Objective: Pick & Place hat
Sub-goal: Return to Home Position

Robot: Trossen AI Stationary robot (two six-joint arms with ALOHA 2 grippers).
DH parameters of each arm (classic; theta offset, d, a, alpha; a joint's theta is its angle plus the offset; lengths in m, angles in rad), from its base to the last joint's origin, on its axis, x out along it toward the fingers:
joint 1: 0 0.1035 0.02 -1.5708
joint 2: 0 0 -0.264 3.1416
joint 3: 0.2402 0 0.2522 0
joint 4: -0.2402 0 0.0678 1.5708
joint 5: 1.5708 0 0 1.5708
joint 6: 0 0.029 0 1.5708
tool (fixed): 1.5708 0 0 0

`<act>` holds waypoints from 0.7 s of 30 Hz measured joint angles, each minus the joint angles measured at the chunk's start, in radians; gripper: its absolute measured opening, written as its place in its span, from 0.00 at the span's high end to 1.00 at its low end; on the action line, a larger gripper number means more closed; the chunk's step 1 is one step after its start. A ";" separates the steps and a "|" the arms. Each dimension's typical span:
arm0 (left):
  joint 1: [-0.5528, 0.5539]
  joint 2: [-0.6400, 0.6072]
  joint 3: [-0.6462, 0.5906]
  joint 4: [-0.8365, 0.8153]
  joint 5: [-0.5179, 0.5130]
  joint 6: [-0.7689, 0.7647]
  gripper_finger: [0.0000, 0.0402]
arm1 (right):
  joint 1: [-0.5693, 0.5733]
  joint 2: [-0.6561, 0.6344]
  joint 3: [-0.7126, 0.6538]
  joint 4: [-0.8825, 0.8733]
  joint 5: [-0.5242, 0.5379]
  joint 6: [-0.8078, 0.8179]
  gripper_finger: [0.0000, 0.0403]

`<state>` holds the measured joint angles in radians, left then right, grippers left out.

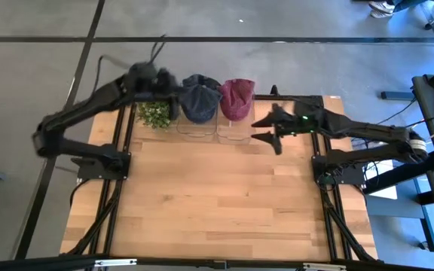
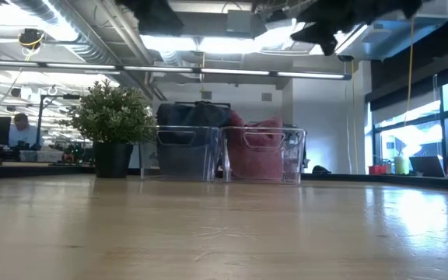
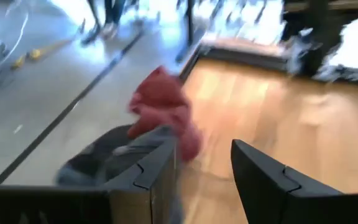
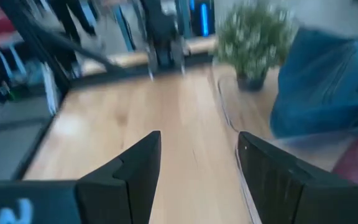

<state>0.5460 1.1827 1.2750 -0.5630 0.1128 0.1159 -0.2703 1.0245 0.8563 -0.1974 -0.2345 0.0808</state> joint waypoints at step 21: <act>-0.135 -0.634 -0.862 0.702 0.152 -0.281 0.63 | 0.000 -0.570 -0.608 0.532 0.023 0.103 0.47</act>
<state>0.4110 0.5484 0.4131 0.1393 0.2644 -0.1649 -0.2707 0.4550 0.2483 0.3345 -0.2119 0.1834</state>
